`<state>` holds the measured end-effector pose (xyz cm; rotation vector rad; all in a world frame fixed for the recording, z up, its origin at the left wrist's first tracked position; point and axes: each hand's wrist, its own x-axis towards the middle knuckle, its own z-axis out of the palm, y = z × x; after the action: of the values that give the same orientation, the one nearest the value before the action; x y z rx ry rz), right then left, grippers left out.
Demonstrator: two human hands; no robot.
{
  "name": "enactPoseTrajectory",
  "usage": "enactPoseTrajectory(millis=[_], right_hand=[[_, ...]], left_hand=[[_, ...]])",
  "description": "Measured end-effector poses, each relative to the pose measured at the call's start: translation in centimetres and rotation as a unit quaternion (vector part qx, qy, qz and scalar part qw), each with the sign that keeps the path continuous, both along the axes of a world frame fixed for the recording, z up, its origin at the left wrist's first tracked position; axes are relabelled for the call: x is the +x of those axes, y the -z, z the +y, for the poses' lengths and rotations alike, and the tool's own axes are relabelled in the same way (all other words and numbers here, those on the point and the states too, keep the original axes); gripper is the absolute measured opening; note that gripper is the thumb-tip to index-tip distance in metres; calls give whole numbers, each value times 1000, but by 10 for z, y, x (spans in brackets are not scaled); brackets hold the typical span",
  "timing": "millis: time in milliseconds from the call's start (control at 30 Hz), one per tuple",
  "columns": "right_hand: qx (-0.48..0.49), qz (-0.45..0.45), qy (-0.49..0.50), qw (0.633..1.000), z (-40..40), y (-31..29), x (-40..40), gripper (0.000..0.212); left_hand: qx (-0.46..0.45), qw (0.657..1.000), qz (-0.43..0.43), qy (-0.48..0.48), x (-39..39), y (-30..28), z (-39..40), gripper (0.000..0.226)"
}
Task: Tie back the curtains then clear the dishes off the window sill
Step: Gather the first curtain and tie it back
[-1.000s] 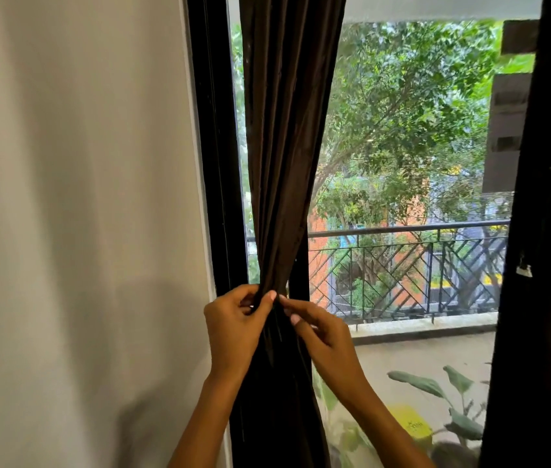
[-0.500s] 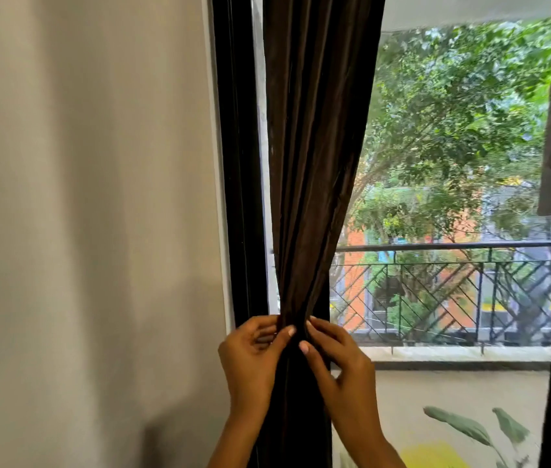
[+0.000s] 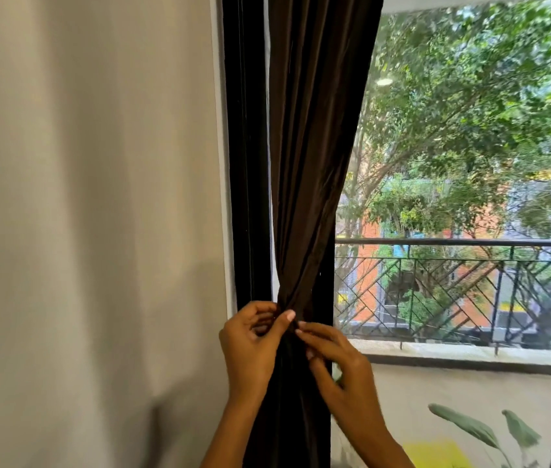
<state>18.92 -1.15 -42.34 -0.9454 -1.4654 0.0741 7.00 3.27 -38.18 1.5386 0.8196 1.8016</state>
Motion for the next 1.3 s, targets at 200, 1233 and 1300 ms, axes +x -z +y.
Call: enactPoseTrajectory(millis=[200,1233,1300], right_hand=[[-144,115,-158,970,14,-30,38,47],[-38,23,66,997,29,-5,-8,31],[-29,27,86,995,35,-5,-7,27]], left_hand=[[-22,991,54,120,-16,-4,8,31],[-51,980,-9,191,-17,3,-5,36],[-68,979,-1,194,-18,4,-2,30]])
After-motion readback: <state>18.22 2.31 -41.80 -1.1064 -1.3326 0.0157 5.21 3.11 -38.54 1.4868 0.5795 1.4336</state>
